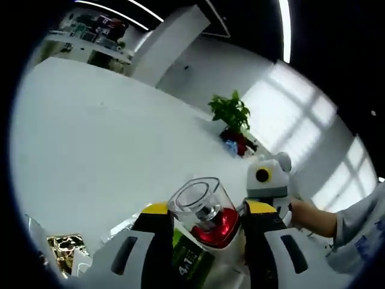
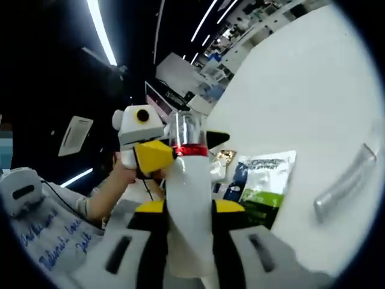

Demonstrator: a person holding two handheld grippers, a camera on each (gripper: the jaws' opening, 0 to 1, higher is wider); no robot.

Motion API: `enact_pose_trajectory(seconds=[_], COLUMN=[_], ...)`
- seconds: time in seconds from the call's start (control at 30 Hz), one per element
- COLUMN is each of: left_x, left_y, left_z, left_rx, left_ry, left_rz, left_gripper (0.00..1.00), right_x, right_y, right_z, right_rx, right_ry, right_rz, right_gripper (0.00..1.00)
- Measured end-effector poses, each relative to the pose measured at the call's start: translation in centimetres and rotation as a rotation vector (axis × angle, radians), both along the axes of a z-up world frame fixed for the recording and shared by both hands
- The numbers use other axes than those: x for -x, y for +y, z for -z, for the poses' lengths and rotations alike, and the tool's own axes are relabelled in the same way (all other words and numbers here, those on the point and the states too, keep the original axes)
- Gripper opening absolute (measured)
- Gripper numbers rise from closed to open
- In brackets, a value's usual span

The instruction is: Arrange the skincare products in the storage area until every visible bottle or jar stands upright without overlapping.

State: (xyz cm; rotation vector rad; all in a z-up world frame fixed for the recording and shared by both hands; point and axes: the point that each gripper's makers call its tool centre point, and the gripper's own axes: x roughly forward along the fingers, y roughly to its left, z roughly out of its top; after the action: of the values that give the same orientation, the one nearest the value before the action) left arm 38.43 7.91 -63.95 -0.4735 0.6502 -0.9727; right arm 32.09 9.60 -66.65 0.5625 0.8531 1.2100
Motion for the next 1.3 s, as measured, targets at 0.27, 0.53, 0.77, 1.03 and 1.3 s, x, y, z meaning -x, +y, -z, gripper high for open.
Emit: enact_pose_trajectory(seconds=[0.27,0.53,0.77,1.03,1.3], left_x=[1.8,1.9,1.6,0.8,-0.4], left_y=[-0.7,-1.3,-1.3,-1.3,-1.1], left_z=[1.2,1.2,1.1,0.0,-0.7], left_rx=[-0.081,-0.09,-0.098,-0.103,-0.128], left_ry=[0.008,0.002,-0.01,-0.075,-0.156], left_rz=[0.063,0.072,0.074,0.07,0.052], left_gripper=[0.4,0.34,0.33,0.32,0.32], right_x=[1.7,2.2,1.8,0.5,-1.4], right_y=[0.7,1.7,1.7,1.4,1.5], right_z=[2.2,3.3,3.8,3.5,3.2], right_rx=[0.088,0.151,0.187,0.229,0.267], right_ry=[-0.007,-0.051,-0.084,-0.175,-0.251], right_rz=[-0.068,-0.12,-0.146,-0.15,-0.153], right_gripper=[0.27,0.27,0.27,0.27,0.27])
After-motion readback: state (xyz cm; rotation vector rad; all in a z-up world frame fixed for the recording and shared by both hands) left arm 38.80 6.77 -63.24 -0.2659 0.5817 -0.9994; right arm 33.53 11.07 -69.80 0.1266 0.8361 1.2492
